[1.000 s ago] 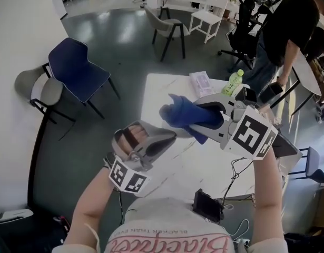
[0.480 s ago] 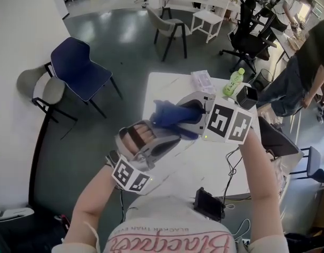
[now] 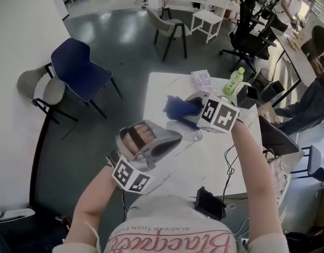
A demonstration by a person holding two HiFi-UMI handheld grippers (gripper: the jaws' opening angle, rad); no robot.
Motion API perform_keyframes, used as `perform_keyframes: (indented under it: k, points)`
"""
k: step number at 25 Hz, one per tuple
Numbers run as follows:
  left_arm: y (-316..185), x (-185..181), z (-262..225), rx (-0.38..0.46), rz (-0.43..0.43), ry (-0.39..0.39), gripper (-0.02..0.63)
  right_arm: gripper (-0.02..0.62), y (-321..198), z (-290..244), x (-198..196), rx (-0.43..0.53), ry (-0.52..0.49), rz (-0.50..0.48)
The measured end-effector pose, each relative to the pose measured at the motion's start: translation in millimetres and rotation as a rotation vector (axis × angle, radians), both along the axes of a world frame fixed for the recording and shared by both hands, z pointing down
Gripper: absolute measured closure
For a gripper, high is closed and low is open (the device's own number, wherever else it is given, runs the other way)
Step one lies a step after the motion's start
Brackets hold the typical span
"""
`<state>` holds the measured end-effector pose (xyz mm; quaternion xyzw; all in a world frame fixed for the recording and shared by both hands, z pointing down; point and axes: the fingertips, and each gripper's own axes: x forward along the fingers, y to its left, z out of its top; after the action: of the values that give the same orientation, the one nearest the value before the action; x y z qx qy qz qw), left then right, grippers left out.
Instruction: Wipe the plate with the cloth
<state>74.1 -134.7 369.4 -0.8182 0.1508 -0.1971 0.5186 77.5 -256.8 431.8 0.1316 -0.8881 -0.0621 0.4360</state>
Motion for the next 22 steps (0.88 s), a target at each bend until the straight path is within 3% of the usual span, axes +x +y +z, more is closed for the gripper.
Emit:
perform_keyframes:
  k: [4, 9, 22]
  points:
    - [1, -2, -1, -0.014, -0.003, 0.011, 0.594, 0.472, -8, 20, 20, -0.053, -0.048, 0.087]
    - [-5, -9, -7, -0.064, -0.036, 0.079, 0.595, 0.471, -10, 43, 50, -0.062, -0.028, 0.188]
    - [-36, -32, -8, -0.346, -0.165, 0.341, 0.595, 0.471, -1, -2, 91, 0.147, -0.29, 0.469]
